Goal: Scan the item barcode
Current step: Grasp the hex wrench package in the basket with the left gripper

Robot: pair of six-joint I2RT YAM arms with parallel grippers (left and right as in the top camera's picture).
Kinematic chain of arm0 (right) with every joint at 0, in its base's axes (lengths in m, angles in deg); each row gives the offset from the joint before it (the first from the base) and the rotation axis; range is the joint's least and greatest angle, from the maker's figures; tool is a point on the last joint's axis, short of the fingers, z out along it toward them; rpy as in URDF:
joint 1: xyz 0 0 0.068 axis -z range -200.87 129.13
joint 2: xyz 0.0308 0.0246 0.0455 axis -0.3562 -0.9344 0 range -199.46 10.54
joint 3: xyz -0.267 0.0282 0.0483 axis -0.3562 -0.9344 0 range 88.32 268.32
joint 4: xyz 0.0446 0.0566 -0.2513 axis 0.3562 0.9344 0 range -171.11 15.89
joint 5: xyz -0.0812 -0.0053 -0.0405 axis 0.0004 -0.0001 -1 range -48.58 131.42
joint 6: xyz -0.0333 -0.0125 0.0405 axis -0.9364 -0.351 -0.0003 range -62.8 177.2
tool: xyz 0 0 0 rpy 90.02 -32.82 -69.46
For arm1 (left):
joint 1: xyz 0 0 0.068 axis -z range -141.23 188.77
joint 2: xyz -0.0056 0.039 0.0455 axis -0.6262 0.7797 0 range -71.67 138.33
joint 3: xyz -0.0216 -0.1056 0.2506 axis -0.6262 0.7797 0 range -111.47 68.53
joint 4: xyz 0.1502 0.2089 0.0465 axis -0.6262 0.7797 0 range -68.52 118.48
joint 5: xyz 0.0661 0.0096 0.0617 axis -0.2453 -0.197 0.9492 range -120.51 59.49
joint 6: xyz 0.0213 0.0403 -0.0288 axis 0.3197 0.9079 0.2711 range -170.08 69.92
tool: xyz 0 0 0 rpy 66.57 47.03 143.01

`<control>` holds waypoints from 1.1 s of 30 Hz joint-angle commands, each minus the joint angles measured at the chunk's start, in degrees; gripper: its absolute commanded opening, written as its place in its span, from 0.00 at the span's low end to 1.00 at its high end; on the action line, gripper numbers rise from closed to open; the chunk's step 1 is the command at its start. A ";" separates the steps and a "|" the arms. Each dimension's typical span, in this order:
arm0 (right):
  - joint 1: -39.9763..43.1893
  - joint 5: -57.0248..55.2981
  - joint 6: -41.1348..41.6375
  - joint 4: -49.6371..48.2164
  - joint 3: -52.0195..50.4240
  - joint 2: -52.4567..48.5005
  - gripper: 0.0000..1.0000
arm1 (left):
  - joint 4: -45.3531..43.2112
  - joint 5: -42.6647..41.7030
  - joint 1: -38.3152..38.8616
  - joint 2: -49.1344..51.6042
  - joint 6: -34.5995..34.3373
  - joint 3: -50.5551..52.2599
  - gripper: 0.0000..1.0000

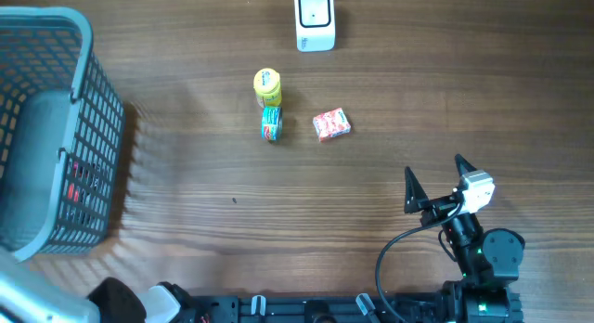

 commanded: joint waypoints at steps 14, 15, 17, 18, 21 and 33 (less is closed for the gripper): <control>-0.20 -0.13 -0.20 -0.15 -0.04 0.09 1.00 | -26.36 10.95 4.85 -26.86 13.14 51.58 1.00; -0.20 -0.13 -0.22 -0.15 -0.04 0.09 1.00 | -25.49 10.93 4.02 -25.18 13.11 51.56 1.00; -0.20 -0.13 -0.22 -0.15 -0.04 0.09 1.00 | -22.36 10.91 2.56 -21.86 13.07 51.47 1.00; -0.20 -0.13 -0.22 -0.15 -0.04 0.09 1.00 | -20.65 10.93 1.92 -20.13 13.07 51.47 1.00; -0.20 -0.13 -0.24 -0.15 -0.04 0.09 1.00 | -13.07 6.91 -0.28 -12.61 12.50 51.47 1.00; -0.20 -0.13 -0.20 -0.15 -0.04 0.09 1.00 | 4.57 3.15 -1.73 -4.52 24.41 51.49 1.00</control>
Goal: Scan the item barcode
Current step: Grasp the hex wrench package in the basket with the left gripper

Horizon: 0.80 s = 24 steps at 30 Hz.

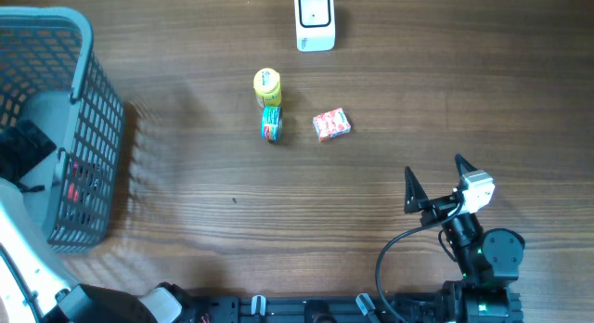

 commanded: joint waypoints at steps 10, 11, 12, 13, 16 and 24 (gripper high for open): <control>-0.20 -0.13 -0.20 -0.15 -0.04 0.09 1.00 | 5.31 0.68 -0.26 9.49 17.57 0.04 1.00; -0.20 -0.13 -0.22 -0.15 -0.04 0.09 1.00 | 5.38 0.68 -0.28 10.40 18.40 0.04 1.00; -0.20 -0.13 -0.22 -0.15 -0.04 0.09 1.00 | 5.42 0.94 -0.26 11.87 18.78 0.04 1.00; -0.20 -0.13 -0.22 -0.15 -0.04 0.09 1.00 | 5.62 1.33 -0.26 13.07 18.80 0.04 1.00; -0.20 -0.13 -0.20 -0.15 -0.04 0.09 1.00 | 6.27 1.60 -0.26 16.50 20.26 0.42 1.00; -0.20 -0.13 -0.22 -0.15 -0.04 0.09 1.00 | 2.89 3.04 -0.26 20.79 29.24 5.84 1.00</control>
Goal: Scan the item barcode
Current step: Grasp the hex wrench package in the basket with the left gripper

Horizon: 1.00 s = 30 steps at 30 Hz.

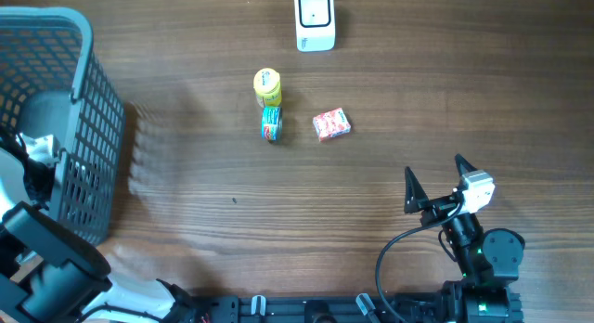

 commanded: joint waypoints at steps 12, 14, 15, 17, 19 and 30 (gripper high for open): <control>-0.20 -0.13 -0.22 -0.13 -0.04 0.09 1.00 | -20.96 -2.16 -0.13 1.07 4.46 10.10 0.71; -0.20 -0.13 -0.17 -0.13 -0.04 0.09 1.00 | -21.68 -2.75 -0.13 1.05 4.24 10.10 0.61; -0.20 -0.13 -0.22 -0.15 -0.04 0.09 1.00 | -21.66 -2.91 -0.13 1.07 4.22 10.10 0.45; -0.20 -0.13 -0.22 -0.15 -0.04 0.09 1.00 | -21.70 -2.91 -0.13 1.05 1.97 10.10 0.40; -0.20 -0.13 -0.20 -0.15 -0.04 0.09 1.00 | -21.68 -2.93 -0.13 1.05 -2.29 10.10 0.63; -0.20 -0.13 -0.22 -0.15 -0.04 0.09 1.00 | -16.04 -2.89 -0.13 1.05 -29.92 10.10 1.00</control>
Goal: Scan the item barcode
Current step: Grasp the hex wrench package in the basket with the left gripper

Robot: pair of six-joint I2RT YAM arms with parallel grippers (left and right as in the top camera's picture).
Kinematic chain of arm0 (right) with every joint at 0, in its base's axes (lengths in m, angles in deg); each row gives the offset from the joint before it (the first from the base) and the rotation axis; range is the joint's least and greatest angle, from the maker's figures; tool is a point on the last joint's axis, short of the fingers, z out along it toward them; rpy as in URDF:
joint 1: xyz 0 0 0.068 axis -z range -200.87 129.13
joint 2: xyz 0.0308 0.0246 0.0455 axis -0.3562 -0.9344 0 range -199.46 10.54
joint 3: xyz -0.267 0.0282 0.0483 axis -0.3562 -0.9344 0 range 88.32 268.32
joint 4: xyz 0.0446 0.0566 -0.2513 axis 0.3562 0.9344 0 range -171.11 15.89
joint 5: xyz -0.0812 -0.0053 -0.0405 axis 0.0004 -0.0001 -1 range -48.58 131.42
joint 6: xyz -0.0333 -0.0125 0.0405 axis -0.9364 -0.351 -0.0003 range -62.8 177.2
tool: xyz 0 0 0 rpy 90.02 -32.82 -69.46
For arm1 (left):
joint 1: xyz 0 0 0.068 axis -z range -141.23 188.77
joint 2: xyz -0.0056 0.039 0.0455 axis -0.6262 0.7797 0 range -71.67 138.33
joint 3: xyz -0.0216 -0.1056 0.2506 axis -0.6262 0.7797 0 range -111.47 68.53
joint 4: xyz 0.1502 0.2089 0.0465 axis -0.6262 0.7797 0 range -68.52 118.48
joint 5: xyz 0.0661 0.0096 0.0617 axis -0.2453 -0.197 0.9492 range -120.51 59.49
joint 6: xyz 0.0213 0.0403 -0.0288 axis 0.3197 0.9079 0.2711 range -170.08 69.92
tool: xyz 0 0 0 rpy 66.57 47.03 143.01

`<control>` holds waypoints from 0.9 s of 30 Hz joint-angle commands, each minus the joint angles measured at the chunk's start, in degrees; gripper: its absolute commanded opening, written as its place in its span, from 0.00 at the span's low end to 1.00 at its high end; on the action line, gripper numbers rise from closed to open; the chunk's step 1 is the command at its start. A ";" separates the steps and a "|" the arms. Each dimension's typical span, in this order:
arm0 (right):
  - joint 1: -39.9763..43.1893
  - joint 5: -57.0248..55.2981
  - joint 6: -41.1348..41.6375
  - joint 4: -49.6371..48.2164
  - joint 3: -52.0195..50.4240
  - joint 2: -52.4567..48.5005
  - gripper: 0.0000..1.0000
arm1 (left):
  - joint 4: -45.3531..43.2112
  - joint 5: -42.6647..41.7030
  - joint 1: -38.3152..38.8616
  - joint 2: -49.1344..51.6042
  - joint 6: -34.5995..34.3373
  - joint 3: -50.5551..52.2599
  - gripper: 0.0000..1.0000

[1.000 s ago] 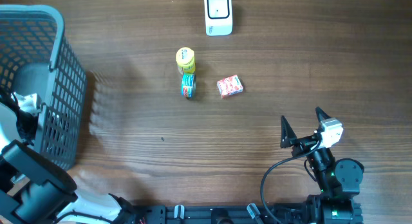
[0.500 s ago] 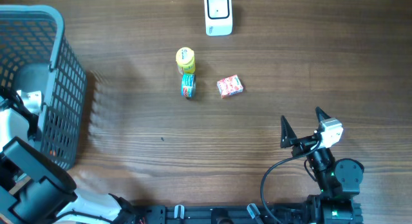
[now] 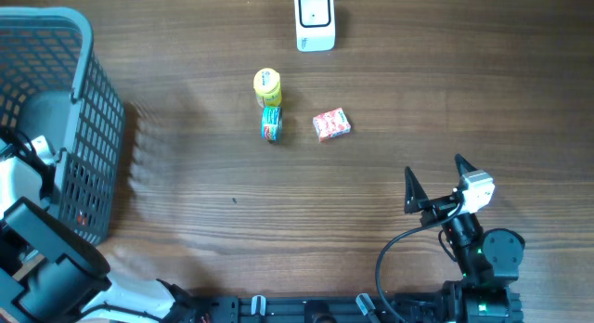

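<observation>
The white scanner (image 3: 315, 19) stands at the far edge of the table. A yellow can (image 3: 267, 85), a teal can (image 3: 271, 124) and a red-and-white box (image 3: 331, 124) lie in the middle. My left arm (image 3: 37, 239) reaches into the grey basket (image 3: 88, 91) at the left. Its white wrist (image 3: 20, 170) sits against the inner wall and its fingers are hidden. My right gripper (image 3: 434, 166) rests open and empty near the front right, well apart from the items.
A small red thing (image 3: 85, 216) shows through the basket's mesh near its front corner. The right arm's base and cable (image 3: 390, 253) lie along the front edge.
The left wrist has shifted slightly inside the basket. A bit of red now shows low behind the mesh. The right arm and the table items have not moved.
At first only the left arm's base showed at the front left corner, with red visible through the basket's mesh. Then the arm was over the basket's left side. Later its wrist was down inside the basket, where it stays. The right arm stayed still.
</observation>
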 commanded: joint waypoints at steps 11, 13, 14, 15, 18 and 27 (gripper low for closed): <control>-0.20 -0.13 -0.24 -0.15 -0.04 0.09 1.00 | 6.54 0.35 -0.11 0.68 -21.57 0.72 0.72; -0.20 -0.13 -0.20 -0.15 -0.04 0.09 1.00 | 5.35 1.25 -0.11 0.68 -21.57 0.72 0.71; -0.20 -0.13 -0.22 -0.15 -0.04 0.09 1.00 | 4.79 1.55 -0.11 0.68 -21.57 0.72 0.68; -0.20 -0.13 -0.22 -0.15 -0.04 0.09 1.00 | 3.91 1.66 -0.11 0.68 -21.55 0.72 0.64; -0.20 -0.13 -0.22 -0.15 -0.04 0.09 1.00 | 1.27 2.05 -0.11 0.68 -21.57 0.72 0.61; -0.20 -0.13 -0.20 -0.13 -0.04 0.09 1.00 | -0.20 2.03 -0.11 0.68 -21.55 0.70 0.14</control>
